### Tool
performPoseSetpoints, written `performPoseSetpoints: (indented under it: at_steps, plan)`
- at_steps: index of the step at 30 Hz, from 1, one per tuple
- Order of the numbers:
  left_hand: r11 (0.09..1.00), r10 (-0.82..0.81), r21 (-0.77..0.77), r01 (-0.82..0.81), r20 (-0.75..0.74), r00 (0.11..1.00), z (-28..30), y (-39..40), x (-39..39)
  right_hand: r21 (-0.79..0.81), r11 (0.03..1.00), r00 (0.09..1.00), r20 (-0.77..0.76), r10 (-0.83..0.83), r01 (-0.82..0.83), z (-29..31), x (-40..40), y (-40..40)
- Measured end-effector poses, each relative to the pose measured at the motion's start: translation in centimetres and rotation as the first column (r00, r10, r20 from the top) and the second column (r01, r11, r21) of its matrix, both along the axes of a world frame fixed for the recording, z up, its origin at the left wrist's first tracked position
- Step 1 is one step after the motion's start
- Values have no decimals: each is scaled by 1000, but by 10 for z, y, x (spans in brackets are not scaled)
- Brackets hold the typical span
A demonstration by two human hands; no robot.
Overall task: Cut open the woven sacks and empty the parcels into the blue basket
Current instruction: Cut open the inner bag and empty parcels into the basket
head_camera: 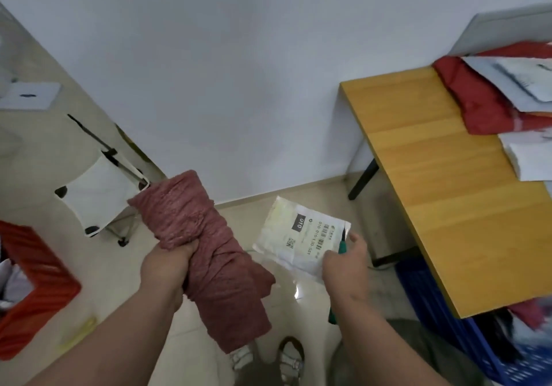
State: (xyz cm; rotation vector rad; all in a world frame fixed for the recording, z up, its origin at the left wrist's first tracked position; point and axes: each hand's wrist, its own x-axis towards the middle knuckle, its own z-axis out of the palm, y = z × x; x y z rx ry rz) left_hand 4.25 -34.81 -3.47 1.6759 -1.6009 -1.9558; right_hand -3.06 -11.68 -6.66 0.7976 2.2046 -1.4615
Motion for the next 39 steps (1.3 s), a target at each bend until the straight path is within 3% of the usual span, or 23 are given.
performPoseSetpoints:
  at_steps: [3, 6, 8, 11, 14, 16, 20, 30, 33, 36, 39]
  plan:
    - [992, -73, -98, 77, 45, 996, -10, -1, -11, 163, 964, 962, -141, 233, -210, -1, -5, -20]
    - [911, -272, -268, 314, 184, 945, -23, -17, -18, 180, 949, 943, -162, 289, -260, -2, -15, -48]
    - [789, -466, -296, 538, 281, 839, -32, -34, -23, 127, 971, 969, -117, 216, -201, -8, -26, -66]
    - [500, -732, -232, 834, 401, 551, -52, -68, -36, 130, 986, 995, -1, 103, -102, -32, -42, -90]
    - [203, -801, -222, 954, 523, 292, -83, -100, -52, 134, 989, 997, 66, 49, -58, -63, -53, -120]
    - [91, -793, -238, 967, 569, 215, -110, -115, -61, 129, 990, 995, 90, 49, -60, -86, -57, -141]
    - [115, -761, -221, 968, 607, 229, -168, -132, -77, 98, 994, 990, 138, 43, -57, -136, -65, -174]
    - [-2, -741, -140, 990, 665, 93, -374, -168, -138, 64, 991, 970, 224, 97, -114, -325, -116, -213]
    - [-26, -698, -188, 982, 707, 117, -439, -178, -161, 31, 991, 967, 225, 122, -132, -387, -131, -220]
    - [-138, -587, -231, 963, 802, 108, -499, -190, -187, -4, 991, 963, 234, 134, -137, -444, -146, -228]
    - [-261, -463, -318, 911, 870, 171, -554, -206, -206, -31, 991, 961, 239, 137, -134, -494, -160, -236]
